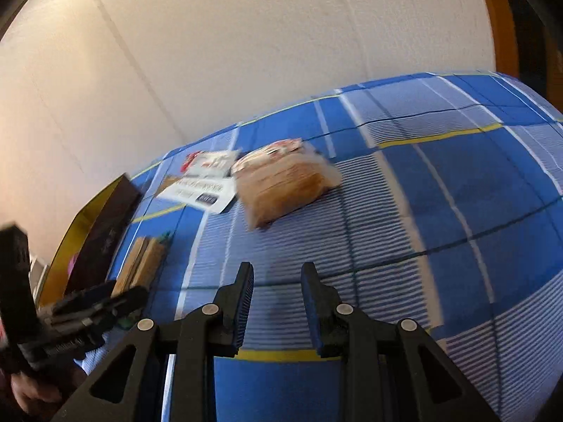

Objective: Organize snacks
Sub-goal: 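Reach the right tool to the white-and-gold milk powder stick while the left tool holds the biscuit pack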

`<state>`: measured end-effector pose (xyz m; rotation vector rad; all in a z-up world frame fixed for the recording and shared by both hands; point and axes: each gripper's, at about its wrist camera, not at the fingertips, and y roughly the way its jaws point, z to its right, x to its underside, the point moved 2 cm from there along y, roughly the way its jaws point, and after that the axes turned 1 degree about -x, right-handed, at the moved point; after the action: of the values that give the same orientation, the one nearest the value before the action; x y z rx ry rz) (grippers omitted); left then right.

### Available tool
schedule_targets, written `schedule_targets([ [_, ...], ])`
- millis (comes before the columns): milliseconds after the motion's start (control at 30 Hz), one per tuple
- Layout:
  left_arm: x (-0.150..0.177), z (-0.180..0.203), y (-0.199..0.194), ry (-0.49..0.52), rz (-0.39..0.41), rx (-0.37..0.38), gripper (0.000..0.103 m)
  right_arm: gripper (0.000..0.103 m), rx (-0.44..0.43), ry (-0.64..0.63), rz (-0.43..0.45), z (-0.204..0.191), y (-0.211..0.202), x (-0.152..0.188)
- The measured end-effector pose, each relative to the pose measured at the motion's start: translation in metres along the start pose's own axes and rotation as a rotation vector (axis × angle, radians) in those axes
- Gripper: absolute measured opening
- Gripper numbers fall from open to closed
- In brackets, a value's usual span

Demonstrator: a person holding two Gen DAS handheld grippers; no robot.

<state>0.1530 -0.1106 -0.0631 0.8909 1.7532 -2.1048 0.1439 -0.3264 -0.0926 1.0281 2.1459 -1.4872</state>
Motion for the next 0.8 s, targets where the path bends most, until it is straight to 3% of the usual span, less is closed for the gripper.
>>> schedule_targets([
  [100,0.003,0.002,0.0,0.033,0.026,-0.022,0.075,0.028,0.009,0.033,-0.013,0.0,0.002,-0.012],
  [167,0.007,0.002,-0.002,0.061,0.046,-0.062,0.063,0.029,0.021,0.017,-0.011,-0.006,0.002,-0.019],
  [267,0.012,-0.001,-0.006,0.071,0.076,-0.049,0.053,0.032,0.034,-0.013,-0.013,-0.012,0.004,-0.026],
  [367,0.014,-0.004,-0.007,0.066,0.094,-0.045,0.05,0.032,0.042,0.078,-0.053,-0.003,0.014,-0.03],
  [500,0.016,-0.004,-0.009,0.071,0.105,-0.038,0.05,0.035,0.029,0.207,-0.044,0.01,0.016,-0.035],
  [600,0.02,-0.003,-0.012,0.08,0.11,-0.022,0.05,0.035,0.057,0.222,-0.047,0.011,0.02,-0.041],
  [733,0.024,-0.006,-0.016,0.059,0.11,0.052,0.063,0.035,0.104,0.24,-0.06,0.016,0.023,-0.047],
  [800,0.021,-0.008,-0.017,0.038,0.089,0.086,0.069,0.035,0.131,0.167,-0.028,0.007,0.016,-0.054],
])
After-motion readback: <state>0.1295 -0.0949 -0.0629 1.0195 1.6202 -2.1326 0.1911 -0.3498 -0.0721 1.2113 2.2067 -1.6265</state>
